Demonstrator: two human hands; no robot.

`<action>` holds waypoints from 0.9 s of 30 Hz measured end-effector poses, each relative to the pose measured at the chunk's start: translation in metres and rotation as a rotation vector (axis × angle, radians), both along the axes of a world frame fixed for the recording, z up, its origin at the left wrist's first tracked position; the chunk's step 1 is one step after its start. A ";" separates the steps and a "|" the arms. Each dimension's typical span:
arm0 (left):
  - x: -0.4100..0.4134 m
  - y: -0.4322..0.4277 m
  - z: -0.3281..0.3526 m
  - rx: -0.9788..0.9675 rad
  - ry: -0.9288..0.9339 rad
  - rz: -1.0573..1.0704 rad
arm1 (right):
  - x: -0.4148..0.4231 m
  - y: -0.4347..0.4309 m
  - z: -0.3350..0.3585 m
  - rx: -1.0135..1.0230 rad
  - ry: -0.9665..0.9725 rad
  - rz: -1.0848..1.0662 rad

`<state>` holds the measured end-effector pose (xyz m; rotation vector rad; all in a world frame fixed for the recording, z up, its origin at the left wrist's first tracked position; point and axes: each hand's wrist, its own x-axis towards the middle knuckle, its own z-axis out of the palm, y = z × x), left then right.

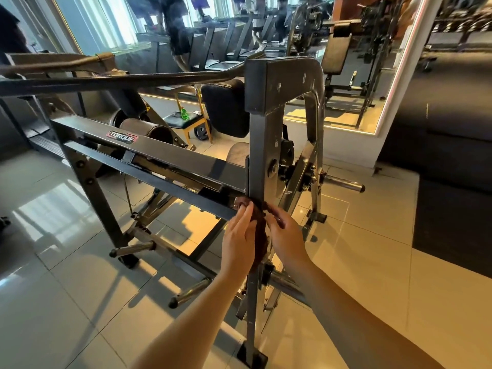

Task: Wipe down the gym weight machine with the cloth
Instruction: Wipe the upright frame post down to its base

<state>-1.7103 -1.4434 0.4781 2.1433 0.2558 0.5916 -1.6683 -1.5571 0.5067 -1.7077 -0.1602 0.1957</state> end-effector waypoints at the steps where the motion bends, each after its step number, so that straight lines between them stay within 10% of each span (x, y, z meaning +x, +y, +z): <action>1: 0.004 0.000 0.010 -0.011 -0.027 -0.006 | -0.001 0.002 0.002 0.030 0.004 -0.008; 7: 0.010 0.000 -0.006 0.098 -0.006 -0.015 | -0.010 0.009 -0.011 0.052 0.001 -0.028; 20: -0.029 0.001 0.023 -0.445 0.069 -0.172 | -0.046 -0.004 0.001 0.033 -0.071 0.023; 27: 0.005 -0.010 0.067 -0.209 -0.096 -0.196 | -0.007 -0.008 0.042 0.028 -0.323 -0.239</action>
